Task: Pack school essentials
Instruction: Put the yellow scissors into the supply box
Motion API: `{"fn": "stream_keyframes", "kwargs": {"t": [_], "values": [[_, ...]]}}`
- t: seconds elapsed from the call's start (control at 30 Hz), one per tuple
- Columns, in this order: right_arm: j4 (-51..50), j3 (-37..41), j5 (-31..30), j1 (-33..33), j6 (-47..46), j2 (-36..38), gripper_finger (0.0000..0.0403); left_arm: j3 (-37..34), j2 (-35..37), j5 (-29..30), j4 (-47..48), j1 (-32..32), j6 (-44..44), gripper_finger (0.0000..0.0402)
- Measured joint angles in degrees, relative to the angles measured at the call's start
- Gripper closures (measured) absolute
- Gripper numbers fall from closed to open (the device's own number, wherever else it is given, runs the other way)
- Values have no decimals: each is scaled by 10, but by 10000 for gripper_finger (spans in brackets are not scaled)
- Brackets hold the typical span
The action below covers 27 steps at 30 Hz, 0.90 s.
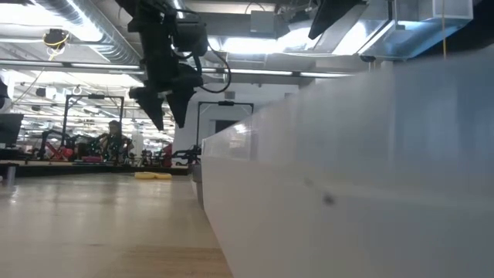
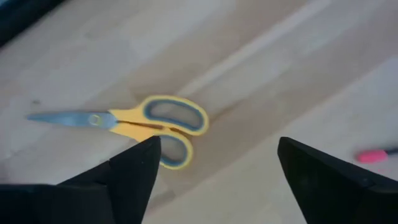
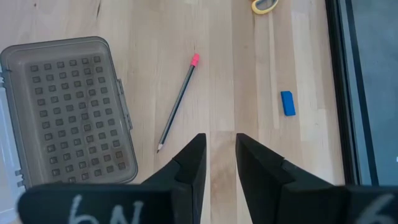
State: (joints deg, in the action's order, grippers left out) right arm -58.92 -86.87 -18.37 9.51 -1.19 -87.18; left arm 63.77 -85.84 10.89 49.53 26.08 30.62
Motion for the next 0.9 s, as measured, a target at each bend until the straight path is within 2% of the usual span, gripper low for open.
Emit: {"fn": "stream_keyframes", "kwargs": {"t": [0.1,0.27,0.47,0.73,0.9], "values": [[0,0,0,0,1,0,313,0,0,1,-29,-4,35,94],[0,0,0,0,1,0,313,0,0,-7,-28,-8,16,92],[0,0,0,0,1,0,313,0,0,67,-41,-7,22,97],[0,0,0,0,1,0,313,0,-2,37,-38,0,-12,97],[0,0,0,0,1,0,313,0,-36,24,-28,21,-41,113]]}}
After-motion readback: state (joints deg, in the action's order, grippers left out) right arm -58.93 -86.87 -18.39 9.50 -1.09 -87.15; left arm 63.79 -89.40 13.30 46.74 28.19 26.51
